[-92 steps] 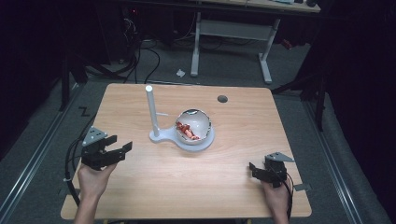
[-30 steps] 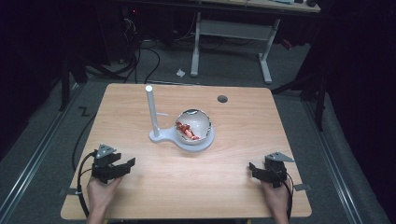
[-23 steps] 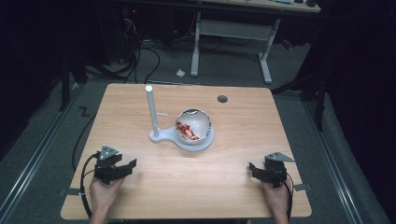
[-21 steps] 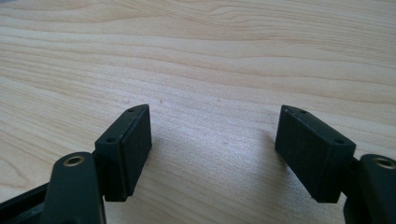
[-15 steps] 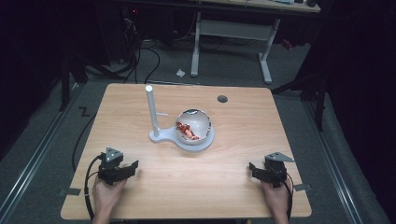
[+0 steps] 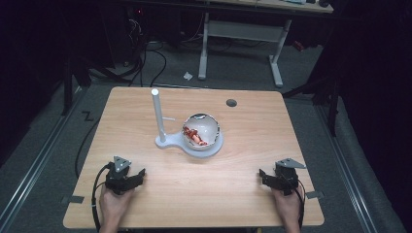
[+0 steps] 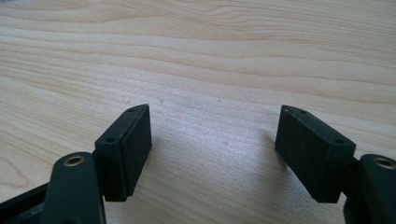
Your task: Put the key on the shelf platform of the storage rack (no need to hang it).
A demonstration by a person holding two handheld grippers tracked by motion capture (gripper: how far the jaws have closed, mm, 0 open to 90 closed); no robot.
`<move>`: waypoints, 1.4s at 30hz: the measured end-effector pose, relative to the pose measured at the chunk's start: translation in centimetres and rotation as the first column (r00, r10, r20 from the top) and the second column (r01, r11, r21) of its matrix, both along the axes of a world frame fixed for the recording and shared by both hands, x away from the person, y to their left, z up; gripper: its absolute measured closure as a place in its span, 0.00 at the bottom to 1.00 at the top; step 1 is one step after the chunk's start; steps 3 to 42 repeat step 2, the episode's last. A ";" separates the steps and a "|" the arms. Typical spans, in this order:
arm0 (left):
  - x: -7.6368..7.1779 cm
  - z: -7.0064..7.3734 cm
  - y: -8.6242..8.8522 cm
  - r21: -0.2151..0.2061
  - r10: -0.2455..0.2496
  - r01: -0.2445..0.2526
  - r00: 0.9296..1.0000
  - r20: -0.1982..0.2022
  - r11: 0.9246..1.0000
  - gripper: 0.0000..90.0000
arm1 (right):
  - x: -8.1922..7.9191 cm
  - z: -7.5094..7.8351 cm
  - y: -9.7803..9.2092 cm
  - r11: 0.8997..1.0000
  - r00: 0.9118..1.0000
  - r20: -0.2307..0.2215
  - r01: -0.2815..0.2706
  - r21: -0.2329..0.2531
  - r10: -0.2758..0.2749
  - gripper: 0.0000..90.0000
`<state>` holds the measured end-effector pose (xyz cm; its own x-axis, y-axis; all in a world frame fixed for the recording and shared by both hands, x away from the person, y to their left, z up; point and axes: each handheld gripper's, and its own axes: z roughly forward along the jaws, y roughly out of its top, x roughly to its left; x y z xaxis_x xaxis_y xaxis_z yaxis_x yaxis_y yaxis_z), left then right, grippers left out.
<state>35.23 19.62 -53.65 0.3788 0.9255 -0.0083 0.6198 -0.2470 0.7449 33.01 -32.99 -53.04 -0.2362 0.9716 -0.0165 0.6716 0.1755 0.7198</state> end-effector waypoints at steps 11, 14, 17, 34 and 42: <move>0.0 0.0 0.0 -0.001 -0.001 0.001 1.000 -0.002 1.000 0.35 | 0.0 0.0 0.0 1.000 1.000 0.000 -0.001 -0.001 0.001 0.30; 0.0 0.0 0.0 -0.001 -0.001 0.001 1.000 -0.002 1.000 0.35 | 0.0 0.0 0.0 1.000 1.000 0.000 -0.001 -0.001 0.001 0.30; 0.0 0.0 0.0 -0.001 -0.001 0.001 1.000 -0.002 1.000 0.35 | 0.0 0.0 0.0 1.000 1.000 0.000 -0.001 -0.001 0.001 0.30; 0.0 0.0 0.0 -0.001 -0.001 0.001 1.000 -0.002 1.000 0.35 | 0.0 0.0 0.0 1.000 1.000 0.000 -0.001 -0.001 0.001 0.30; 0.0 0.0 0.0 -0.001 -0.001 0.001 1.000 -0.002 1.000 0.35 | 0.0 0.0 0.0 1.000 1.000 0.000 -0.001 -0.001 0.001 0.30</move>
